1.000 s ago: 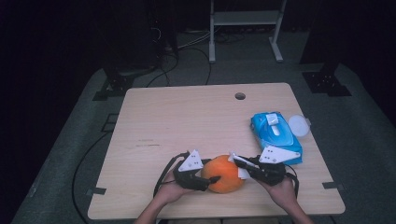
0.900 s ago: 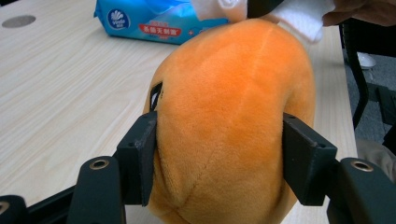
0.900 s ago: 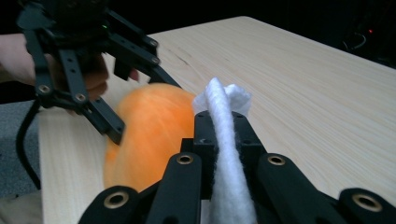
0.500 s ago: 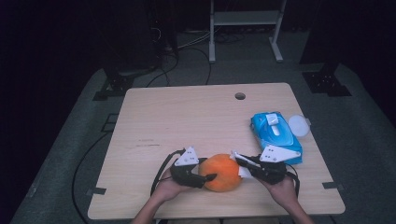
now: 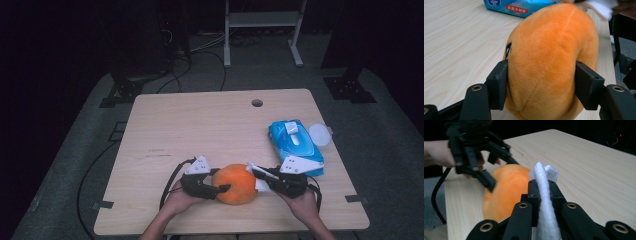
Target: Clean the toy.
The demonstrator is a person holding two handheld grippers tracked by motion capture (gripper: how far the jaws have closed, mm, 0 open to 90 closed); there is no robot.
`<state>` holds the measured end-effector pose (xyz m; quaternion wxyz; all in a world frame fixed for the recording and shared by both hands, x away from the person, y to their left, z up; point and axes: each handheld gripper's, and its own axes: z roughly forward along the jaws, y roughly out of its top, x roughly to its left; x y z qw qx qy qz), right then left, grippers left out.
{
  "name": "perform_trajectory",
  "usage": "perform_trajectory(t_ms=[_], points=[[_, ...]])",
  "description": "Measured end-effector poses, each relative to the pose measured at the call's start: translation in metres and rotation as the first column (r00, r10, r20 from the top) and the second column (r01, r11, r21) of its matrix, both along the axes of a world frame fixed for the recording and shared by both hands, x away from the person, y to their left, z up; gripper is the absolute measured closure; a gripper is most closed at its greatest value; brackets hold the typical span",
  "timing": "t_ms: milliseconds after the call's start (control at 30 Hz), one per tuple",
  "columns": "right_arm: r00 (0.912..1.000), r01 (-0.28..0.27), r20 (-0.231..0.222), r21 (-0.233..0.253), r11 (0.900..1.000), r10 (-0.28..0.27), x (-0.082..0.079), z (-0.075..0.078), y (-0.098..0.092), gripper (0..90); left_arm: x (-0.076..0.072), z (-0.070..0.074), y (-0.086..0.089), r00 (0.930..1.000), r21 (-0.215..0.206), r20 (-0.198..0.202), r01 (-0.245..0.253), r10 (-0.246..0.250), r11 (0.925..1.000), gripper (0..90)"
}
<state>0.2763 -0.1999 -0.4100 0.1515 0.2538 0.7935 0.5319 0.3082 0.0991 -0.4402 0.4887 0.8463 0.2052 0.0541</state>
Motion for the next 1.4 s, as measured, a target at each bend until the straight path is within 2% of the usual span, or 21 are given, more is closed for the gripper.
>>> perform_trajectory(t_ms=[100,233,300,500,567,633,700,800,867,900,933,967,1000,1033,1133,1200,1267,1333,1400], points=[[0.9995,-0.017,0.027,-0.034,0.999,0.018,-0.004,0.001,0.006,82.6,0.001,-0.001,0.002,0.9999,-0.016,-0.015,-0.006,0.005,0.9999,36.5],[0.9991,0.037,-0.021,-0.016,0.999,-0.037,0.006,-0.006,-0.011,82.6,0.001,0.000,-0.001,0.9995,-0.031,-0.021,-0.026,0.025,0.9992,36.5],[0.9988,0.043,-0.025,-0.011,0.999,-0.043,0.006,-0.005,-0.012,82.6,0.000,0.001,-0.004,0.9992,-0.037,-0.018,-0.036,0.035,0.9987,36.4],[0.9996,-0.023,0.013,-0.009,1.000,0.023,0.000,0.005,0.012,82.5,-0.005,0.004,-0.013,0.9986,-0.053,-0.007,-0.052,0.052,0.9973,34.9],[0.9997,-0.022,0.011,-0.018,1.000,0.022,0.002,0.003,0.010,82.6,-0.007,0.006,-0.014,0.9999,-0.059,0.003,-0.014,0.014,0.9982,32.1],[0.9999,-0.008,-0.011,-0.012,1.000,0.008,0.005,-0.002,0.003,82.6,-0.010,0.007,-0.015,0.9991,-0.070,0.001,0.043,-0.043,0.9966,25.4],[0.9996,-0.002,-0.027,-0.002,1.000,0.002,0.007,-0.005,-0.004,82.5,-0.011,0.007,-0.016,0.9970,-0.072,0.032,0.073,-0.071,0.9947,18.0],[0.9995,0.006,-0.030,-0.002,1.000,-0.006,0.007,-0.006,-0.009,82.5,-0.006,0.006,-0.015,0.9968,-0.094,0.042,0.072,-0.069,0.9929,8.8],[0.9995,0.004,-0.033,0.005,1.000,-0.003,0.008,-0.007,-0.010,82.5,0.000,0.003,-0.016,0.9978,-0.099,0.021,0.065,-0.063,0.9930,4.1],[0.9995,0.002,-0.032,0.006,1.000,-0.002,0.008,-0.007,-0.010,82.5,0.002,0.000,-0.017,0.9970,-0.098,-0.004,0.076,-0.077,0.9923,3.9],[0.9994,0.002,-0.036,0.007,1.000,-0.002,0.008,-0.007,-0.010,82.5,0.004,-0.003,-0.019,0.9953,-0.095,-0.023,0.091,-0.093,0.9913,6.0],[0.9992,0.003,-0.040,0.010,1.000,-0.002,0.009,-0.007,-0.010,82.5,0.003,-0.005,-0.022,0.9953,-0.085,-0.023,0.092,-0.095,0.9921,9.4],[0.9991,0.006,-0.043,0.012,1.000,-0.006,0.009,-0.008,-0.011,82.6,0.000,-0.004,-0.024,0.9966,-0.073,0.004,0.082,-0.082,0.9939,14.1],[0.9989,0.012,-0.046,0.012,1.000,-0.011,0.009,-0.008,-0.010,82.5,-0.002,-0.001,-0.025,0.9972,-0.072,0.013,0.075,-0.074,0.9946,20.1],[0.9994,0.012,-0.034,0.045,0.999,-0.010,0.008,-0.002,-0.007,82.6,-0.006,0.010,-0.027,0.9989,-0.079,0.020,0.045,-0.044,0.9959,31.3],[0.9998,-0.011,-0.013,0.069,0.998,0.012,0.005,0.005,0.000,82.6,-0.010,0.016,-0.031,0.9984,-0.061,0.047,0.036,-0.033,0.9975,33.9],[0.9979,-0.065,0.000,0.096,0.993,0.065,0.000,0.011,0.014,82.6,-0.014,0.021,-0.036,0.9973,-0.040,0.067,0.032,-0.029,0.9987,35.3],[0.9962,-0.084,0.028,0.072,0.994,0.083,-0.004,0.014,0.025,82.6,-0.017,0.025,-0.036,0.9968,-0.044,0.075,0.033,-0.030,0.9985,36.2],[0.9961,-0.082,0.038,0.077,0.994,0.080,-0.005,0.015,0.025,82.7,-0.017,0.029,-0.031,0.9981,-0.077,0.057,0.026,-0.022,0.9967,36.9]])
